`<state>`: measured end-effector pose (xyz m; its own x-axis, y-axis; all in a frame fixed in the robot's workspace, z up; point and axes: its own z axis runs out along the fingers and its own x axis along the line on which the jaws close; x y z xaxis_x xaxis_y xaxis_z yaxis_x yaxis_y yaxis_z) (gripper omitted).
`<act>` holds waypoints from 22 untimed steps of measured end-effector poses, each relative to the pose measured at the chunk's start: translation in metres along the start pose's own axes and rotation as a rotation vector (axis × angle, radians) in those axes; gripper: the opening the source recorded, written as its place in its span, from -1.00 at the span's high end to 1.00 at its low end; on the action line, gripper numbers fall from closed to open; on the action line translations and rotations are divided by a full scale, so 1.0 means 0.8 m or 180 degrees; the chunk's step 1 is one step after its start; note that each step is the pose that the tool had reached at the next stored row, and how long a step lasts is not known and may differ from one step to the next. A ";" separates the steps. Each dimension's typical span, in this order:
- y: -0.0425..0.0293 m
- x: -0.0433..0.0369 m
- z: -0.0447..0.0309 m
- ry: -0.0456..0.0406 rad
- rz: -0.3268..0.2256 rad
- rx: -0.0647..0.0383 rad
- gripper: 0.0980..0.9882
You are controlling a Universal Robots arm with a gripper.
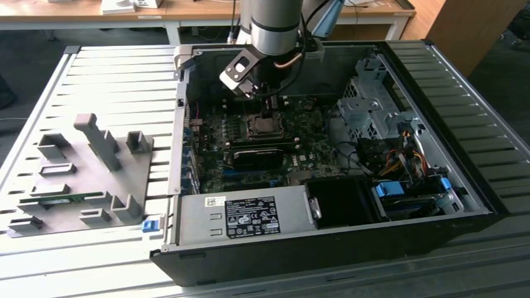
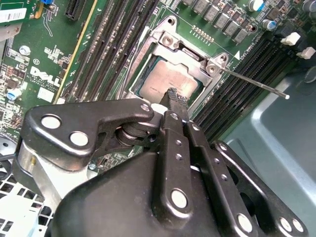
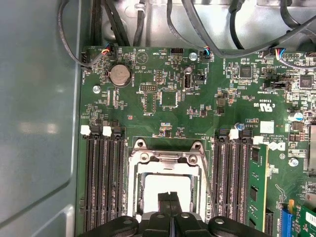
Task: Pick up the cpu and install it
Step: 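Install the first cpu locking lever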
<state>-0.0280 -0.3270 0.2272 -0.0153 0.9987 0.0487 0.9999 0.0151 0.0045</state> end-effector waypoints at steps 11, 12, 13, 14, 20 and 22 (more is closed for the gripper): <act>0.0000 0.001 -0.0125 0.0000 0.0000 0.0000 0.98; 0.0001 0.001 -0.0146 0.0000 0.0000 0.0000 0.98; 0.0001 0.001 -0.0168 0.0000 0.0000 0.0000 0.98; 0.0001 0.001 -0.0193 0.0000 0.0000 0.0000 0.98; 0.0002 0.002 -0.0354 0.0000 0.0000 0.0000 0.98; 0.0002 0.002 -0.0408 0.0000 0.0000 0.0000 0.98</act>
<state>-0.0281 -0.3270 0.2599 -0.0153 0.9987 0.0486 0.9999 0.0151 0.0044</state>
